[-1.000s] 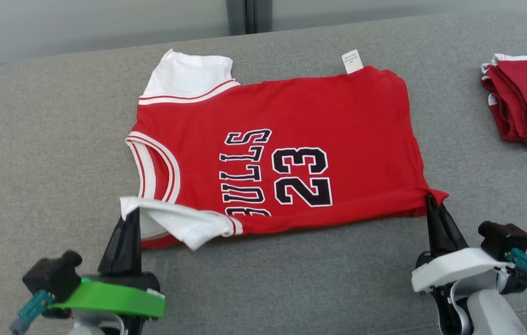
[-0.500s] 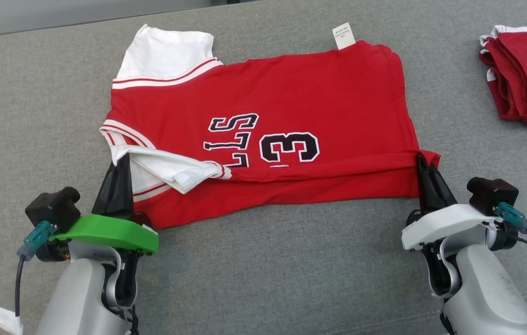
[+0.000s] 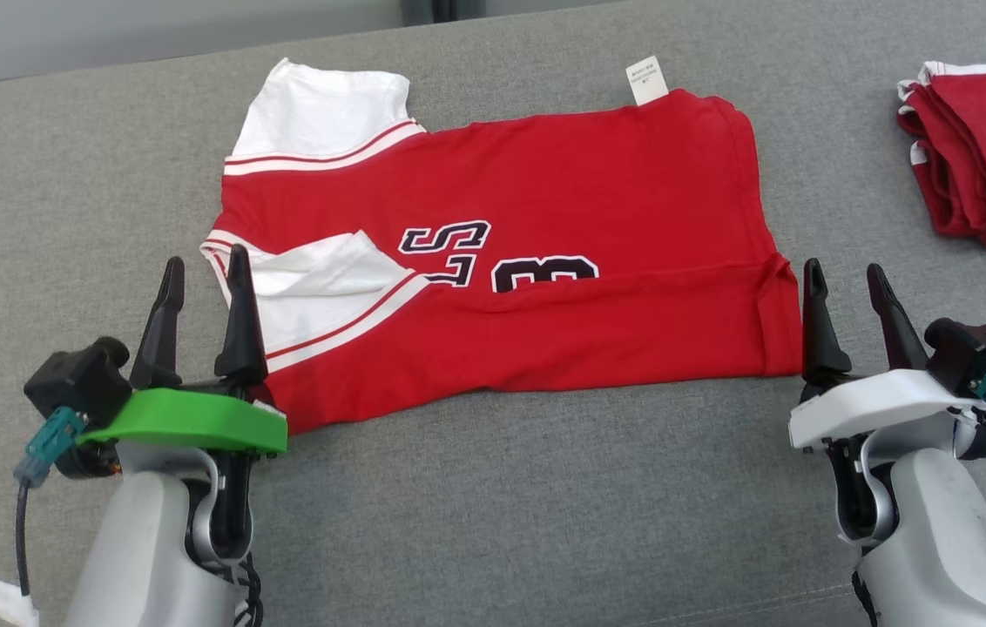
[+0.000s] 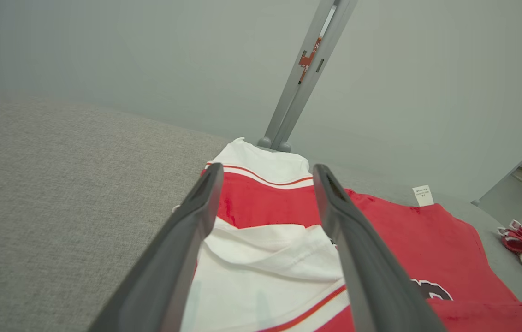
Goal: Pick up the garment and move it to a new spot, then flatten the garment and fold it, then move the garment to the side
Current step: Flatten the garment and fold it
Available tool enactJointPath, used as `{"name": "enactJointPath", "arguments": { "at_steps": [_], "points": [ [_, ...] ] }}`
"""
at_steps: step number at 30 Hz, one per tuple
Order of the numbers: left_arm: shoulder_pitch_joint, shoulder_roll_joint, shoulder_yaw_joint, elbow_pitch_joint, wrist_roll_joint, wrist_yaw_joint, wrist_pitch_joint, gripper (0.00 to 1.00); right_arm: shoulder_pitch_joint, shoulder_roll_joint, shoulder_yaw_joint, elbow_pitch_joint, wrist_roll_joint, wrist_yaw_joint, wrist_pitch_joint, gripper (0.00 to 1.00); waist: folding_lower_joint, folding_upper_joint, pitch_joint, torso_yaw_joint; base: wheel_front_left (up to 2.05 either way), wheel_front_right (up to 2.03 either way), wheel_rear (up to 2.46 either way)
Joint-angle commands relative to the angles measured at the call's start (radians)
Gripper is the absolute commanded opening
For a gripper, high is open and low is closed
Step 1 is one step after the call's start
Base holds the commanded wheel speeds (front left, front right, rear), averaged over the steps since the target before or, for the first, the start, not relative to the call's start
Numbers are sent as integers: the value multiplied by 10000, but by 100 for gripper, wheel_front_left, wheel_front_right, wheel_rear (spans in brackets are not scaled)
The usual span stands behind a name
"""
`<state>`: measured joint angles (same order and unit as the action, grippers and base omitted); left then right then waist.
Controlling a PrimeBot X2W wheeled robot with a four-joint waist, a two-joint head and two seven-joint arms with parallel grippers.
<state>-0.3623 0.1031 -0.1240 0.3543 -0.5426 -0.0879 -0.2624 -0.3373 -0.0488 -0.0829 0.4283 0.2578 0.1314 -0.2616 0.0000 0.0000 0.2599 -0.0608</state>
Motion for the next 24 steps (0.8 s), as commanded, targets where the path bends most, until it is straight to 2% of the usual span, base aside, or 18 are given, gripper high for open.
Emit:
{"name": "enactJointPath", "arguments": {
  "at_steps": [1, 8, 17, 24],
  "points": [
    [386, -38, 134, -142, 116, -68, -26, 100, 255, -30, -86, -164, -111, -16, -43, 100, 0, 0, -216, 64, 0, 0, 0],
    [1652, 199, 297, -555, 75, -25, 222, 100, 1194, -28, -334, -664, -621, -16, -39, 100, 0, 0, -857, 279, 0, 0, 0],
    [2766, 531, 9, -756, -356, 454, 2590, 100, 1693, -29, -303, -792, -763, -16, -39, 100, 0, 0, -1133, 407, 0, 0, 0],
    [2680, 356, 8, -513, -668, 815, 3446, 100, 1529, -31, -120, -866, -744, -16, 14, 100, 0, 0, -883, 188, 0, 0, 0]
  ]
}}
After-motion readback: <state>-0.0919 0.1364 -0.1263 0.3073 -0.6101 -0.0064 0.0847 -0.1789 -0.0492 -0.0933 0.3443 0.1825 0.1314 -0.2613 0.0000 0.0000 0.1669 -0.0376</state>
